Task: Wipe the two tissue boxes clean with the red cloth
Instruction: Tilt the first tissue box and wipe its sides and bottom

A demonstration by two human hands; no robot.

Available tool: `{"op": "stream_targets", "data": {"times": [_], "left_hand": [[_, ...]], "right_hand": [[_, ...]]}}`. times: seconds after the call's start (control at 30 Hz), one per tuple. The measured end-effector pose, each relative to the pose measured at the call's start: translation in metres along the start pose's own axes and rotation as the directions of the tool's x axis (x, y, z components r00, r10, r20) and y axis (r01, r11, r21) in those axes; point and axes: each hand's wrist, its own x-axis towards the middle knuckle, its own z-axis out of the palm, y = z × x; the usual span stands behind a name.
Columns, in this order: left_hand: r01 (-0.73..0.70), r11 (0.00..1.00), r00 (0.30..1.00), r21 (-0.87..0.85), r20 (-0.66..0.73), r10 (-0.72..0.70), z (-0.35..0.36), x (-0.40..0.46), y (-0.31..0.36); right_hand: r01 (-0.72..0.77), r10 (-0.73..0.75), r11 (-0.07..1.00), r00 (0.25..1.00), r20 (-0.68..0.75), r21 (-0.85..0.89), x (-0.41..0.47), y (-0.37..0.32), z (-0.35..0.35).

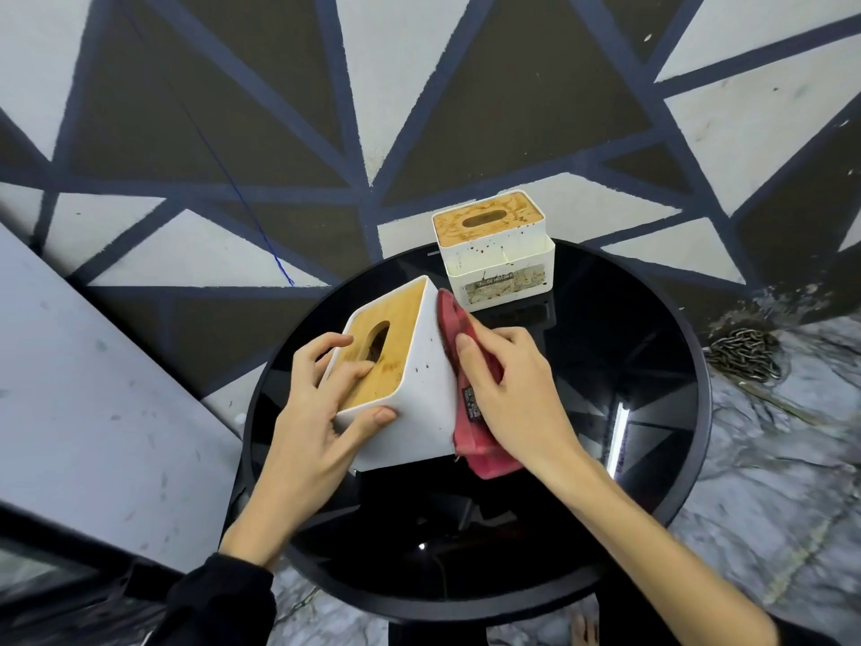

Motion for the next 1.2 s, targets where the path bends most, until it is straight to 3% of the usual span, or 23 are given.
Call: {"op": "stream_targets", "data": {"times": [0.3,0.67,1.2], "left_hand": [[0.003,0.999,1.000,0.032,0.026,-0.004,0.007,-0.003,-0.003],[0.078,0.995,0.996,0.063,0.031,-0.080,-0.001,0.002,-0.008],[0.014,0.999,0.999,0.048,0.031,-0.015,0.000,-0.003,-0.021]], "right_hand": [[0.047,-0.051,0.992,0.998,0.032,0.119,-0.070,-0.007,0.000],[0.021,-0.023,0.998,1.000,0.020,0.061,-0.010,-0.014,0.005],[0.070,-0.075,0.995,0.995,0.069,0.070,-0.047,-0.008,0.002]]}}
